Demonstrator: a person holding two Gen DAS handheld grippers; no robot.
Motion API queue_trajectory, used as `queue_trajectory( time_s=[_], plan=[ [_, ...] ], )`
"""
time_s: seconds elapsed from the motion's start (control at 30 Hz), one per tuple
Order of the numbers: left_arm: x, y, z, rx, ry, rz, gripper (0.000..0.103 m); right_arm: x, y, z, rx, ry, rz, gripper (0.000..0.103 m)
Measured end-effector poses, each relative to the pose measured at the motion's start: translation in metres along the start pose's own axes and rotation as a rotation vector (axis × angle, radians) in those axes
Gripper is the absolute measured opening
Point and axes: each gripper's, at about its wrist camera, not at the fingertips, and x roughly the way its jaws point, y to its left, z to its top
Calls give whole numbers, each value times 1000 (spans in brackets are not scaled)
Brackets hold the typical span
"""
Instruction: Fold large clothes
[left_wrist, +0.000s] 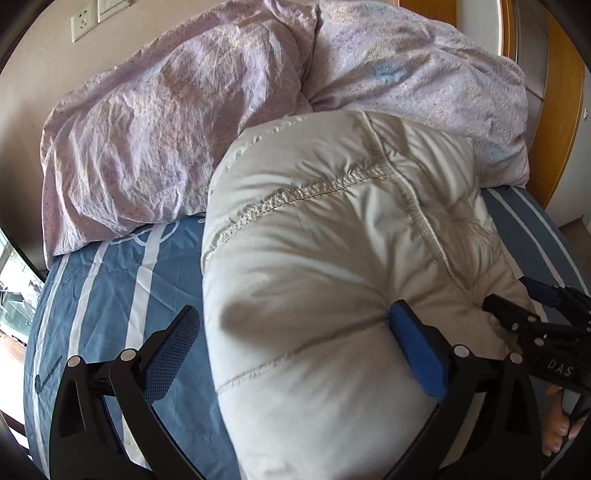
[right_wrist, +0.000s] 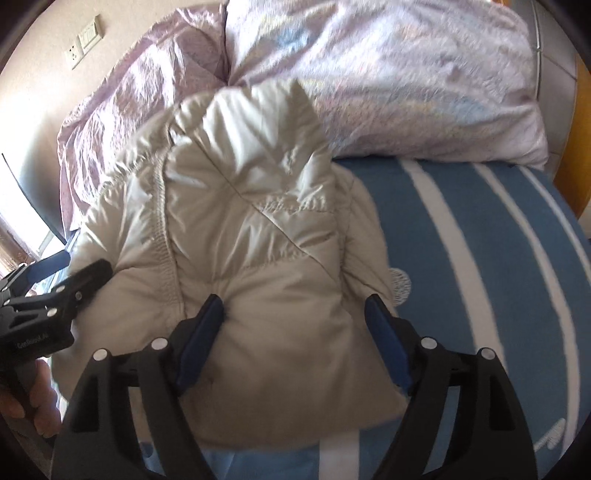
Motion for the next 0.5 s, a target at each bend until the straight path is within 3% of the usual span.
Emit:
queue_trajectory(
  time_s=[0.07, 0.17, 0.33, 0.5],
  plan=[
    [-8, 3, -3, -1, -1, -1, 102, -9, 2, -1, -10, -2, -17, 84],
    [-20, 6, -6, 2, 20, 7, 102, -27, 8, -1, -43, -16, -84, 100],
    [-42, 11, -14, -18, 54, 20, 102, -54, 14, -7, -63, -1, -120, 101],
    [-66, 16, -27, -43, 64, 25, 102, -73, 18, -15, -57, 37, -92, 101]
  ],
)
